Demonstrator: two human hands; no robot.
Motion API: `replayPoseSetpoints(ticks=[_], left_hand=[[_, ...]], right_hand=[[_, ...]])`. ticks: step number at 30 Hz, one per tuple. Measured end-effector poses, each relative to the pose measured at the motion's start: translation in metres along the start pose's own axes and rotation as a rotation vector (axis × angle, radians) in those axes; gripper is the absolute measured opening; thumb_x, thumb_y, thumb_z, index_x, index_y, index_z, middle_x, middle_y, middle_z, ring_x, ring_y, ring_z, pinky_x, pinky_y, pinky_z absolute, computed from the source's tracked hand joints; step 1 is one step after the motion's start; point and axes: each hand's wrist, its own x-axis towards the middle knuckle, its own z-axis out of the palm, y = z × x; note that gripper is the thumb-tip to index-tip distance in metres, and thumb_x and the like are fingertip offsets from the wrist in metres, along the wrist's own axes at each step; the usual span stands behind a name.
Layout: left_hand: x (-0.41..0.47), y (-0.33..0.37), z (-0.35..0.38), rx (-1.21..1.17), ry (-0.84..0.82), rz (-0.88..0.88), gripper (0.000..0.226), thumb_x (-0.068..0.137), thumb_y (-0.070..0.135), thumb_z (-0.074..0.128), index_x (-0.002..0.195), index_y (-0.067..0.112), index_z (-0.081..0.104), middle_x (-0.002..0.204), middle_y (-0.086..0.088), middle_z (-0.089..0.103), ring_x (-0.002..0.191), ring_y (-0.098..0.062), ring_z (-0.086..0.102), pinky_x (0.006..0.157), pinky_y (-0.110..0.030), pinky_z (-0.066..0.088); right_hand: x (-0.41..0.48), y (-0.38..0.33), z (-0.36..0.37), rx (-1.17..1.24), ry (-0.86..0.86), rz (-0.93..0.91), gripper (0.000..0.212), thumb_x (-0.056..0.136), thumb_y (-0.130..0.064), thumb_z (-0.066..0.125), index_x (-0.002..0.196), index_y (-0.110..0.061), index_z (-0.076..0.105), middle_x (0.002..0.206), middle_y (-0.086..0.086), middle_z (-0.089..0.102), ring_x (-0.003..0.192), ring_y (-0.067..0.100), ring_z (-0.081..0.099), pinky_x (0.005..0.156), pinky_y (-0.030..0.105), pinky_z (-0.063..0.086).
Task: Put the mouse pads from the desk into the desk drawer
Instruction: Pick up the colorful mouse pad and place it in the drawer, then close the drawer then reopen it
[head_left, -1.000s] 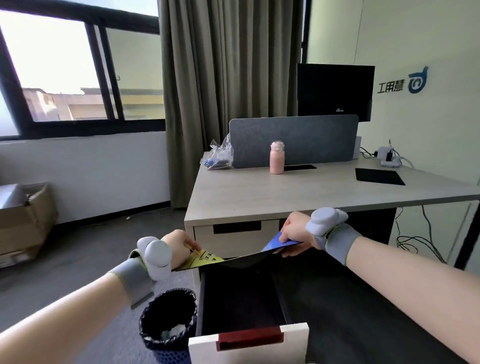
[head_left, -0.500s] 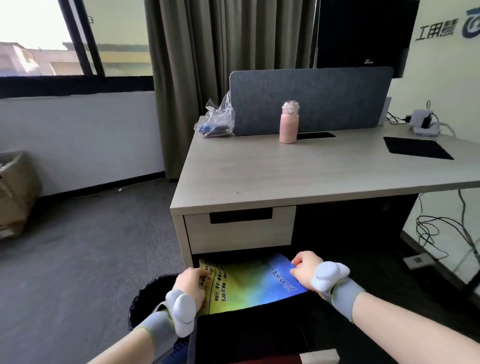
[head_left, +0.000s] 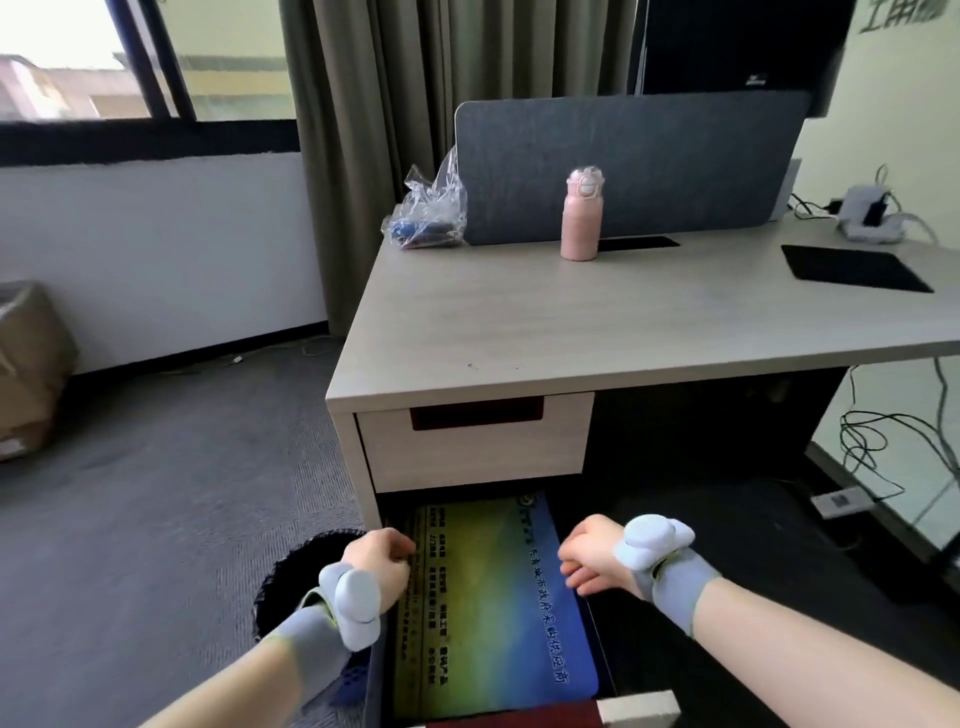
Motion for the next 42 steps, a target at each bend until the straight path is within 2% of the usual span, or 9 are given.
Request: replayPoseSetpoints(ticks=[4, 10, 14, 19, 23, 29, 33, 37, 42], left_hand=[[-0.035, 0.009, -0.010, -0.137, -0.165, 0.047, 0.023, 0.082, 0.010, 0.053, 0.093, 0.018, 0.072, 0.091, 0.001, 0.069, 0.085, -0.013, 0.066, 0.077, -0.018, 0.048], [-0.108, -0.019, 0.032, -0.447, -0.510, -0.388, 0.018, 0.086, 0.005, 0.052, 0.070, -0.001, 0.059, 0.053, -0.011, 0.064, 0.037, -0.014, 0.061, 0.043, -0.023, 0.055], [-0.137, -0.039, 0.046, -0.679, -0.359, -0.446, 0.011, 0.086, 0.004, 0.054, 0.095, -0.002, 0.050, 0.064, -0.010, 0.046, 0.048, -0.016, 0.044, 0.041, -0.021, 0.047], [-0.137, -0.031, 0.036, -1.004, -0.270, -0.458, 0.013, 0.087, 0.007, 0.052, 0.092, 0.005, 0.040, 0.065, -0.009, 0.033, 0.051, -0.015, 0.031, 0.052, -0.026, 0.027], [-0.120, -0.027, 0.035, -1.091, -0.245, -0.422, 0.031, 0.087, 0.009, 0.051, 0.113, -0.004, 0.042, 0.073, -0.014, 0.042, 0.054, -0.023, 0.044, 0.057, -0.033, 0.037], [-0.066, 0.000, 0.035, -1.327, -0.062, -0.515, 0.058, 0.094, 0.019, 0.044, 0.144, 0.002, 0.022, 0.100, -0.028, 0.052, 0.093, -0.046, 0.056, 0.107, -0.048, 0.036], [-0.006, 0.013, 0.032, -1.428, -0.036, -0.567, 0.062, 0.094, 0.025, 0.043, 0.147, 0.003, 0.019, 0.147, -0.032, 0.030, 0.133, -0.046, 0.037, 0.114, -0.047, 0.029], [0.041, 0.022, 0.033, -1.594, 0.037, -0.566, 0.064, 0.096, 0.028, 0.037, 0.149, 0.001, 0.014, 0.144, -0.032, 0.030, 0.140, -0.042, 0.028, 0.115, -0.043, 0.025], [0.090, 0.028, 0.035, -1.708, 0.073, -0.584, 0.067, 0.097, 0.032, 0.032, 0.148, -0.005, 0.010, 0.144, -0.032, 0.035, 0.135, -0.038, 0.038, 0.117, -0.039, 0.022]], right_hand=[[-0.045, 0.000, -0.009, 0.102, -0.083, -0.047, 0.018, 0.093, -0.010, 0.045, 0.107, -0.001, 0.050, 0.081, 0.010, 0.061, 0.067, 0.021, 0.064, 0.056, 0.027, 0.056], [-0.092, 0.044, 0.008, 0.196, -0.221, 0.158, 0.017, 0.094, -0.008, 0.039, 0.086, 0.003, 0.048, 0.083, 0.020, 0.059, 0.072, 0.031, 0.062, 0.070, 0.037, 0.054], [-0.106, 0.079, 0.025, 0.265, -0.191, 0.231, 0.020, 0.094, -0.011, 0.043, 0.083, 0.004, 0.046, 0.085, 0.026, 0.051, 0.100, 0.046, 0.060, 0.073, 0.041, 0.052], [-0.104, 0.089, 0.031, 0.425, -0.126, 0.185, 0.037, 0.093, -0.019, 0.051, 0.123, 0.003, 0.046, 0.146, 0.034, 0.027, 0.133, 0.052, 0.035, 0.104, 0.050, 0.038], [-0.091, 0.081, 0.025, 0.623, -0.137, 0.154, 0.057, 0.091, -0.021, 0.053, 0.140, 0.001, 0.034, 0.153, 0.031, 0.019, 0.141, 0.049, 0.019, 0.112, 0.051, 0.028], [-0.045, 0.052, 0.016, 0.802, -0.054, 0.108, 0.063, 0.090, -0.015, 0.055, 0.144, -0.003, 0.025, 0.147, 0.039, 0.024, 0.136, 0.051, 0.029, 0.110, 0.052, 0.031], [0.004, 0.023, 0.006, 0.938, -0.025, 0.082, 0.054, 0.090, -0.014, 0.052, 0.140, -0.007, 0.032, 0.141, 0.036, 0.038, 0.124, 0.051, 0.045, 0.106, 0.050, 0.035], [0.045, 0.004, 0.008, 1.076, 0.014, 0.050, 0.049, 0.086, -0.013, 0.055, 0.132, -0.003, 0.043, 0.127, 0.027, 0.050, 0.084, 0.037, 0.060, 0.085, 0.043, 0.046], [0.090, -0.016, 0.002, 1.162, 0.027, 0.002, 0.020, 0.088, -0.014, 0.051, 0.106, -0.006, 0.047, 0.095, 0.019, 0.050, 0.079, 0.031, 0.055, 0.087, 0.039, 0.045]])
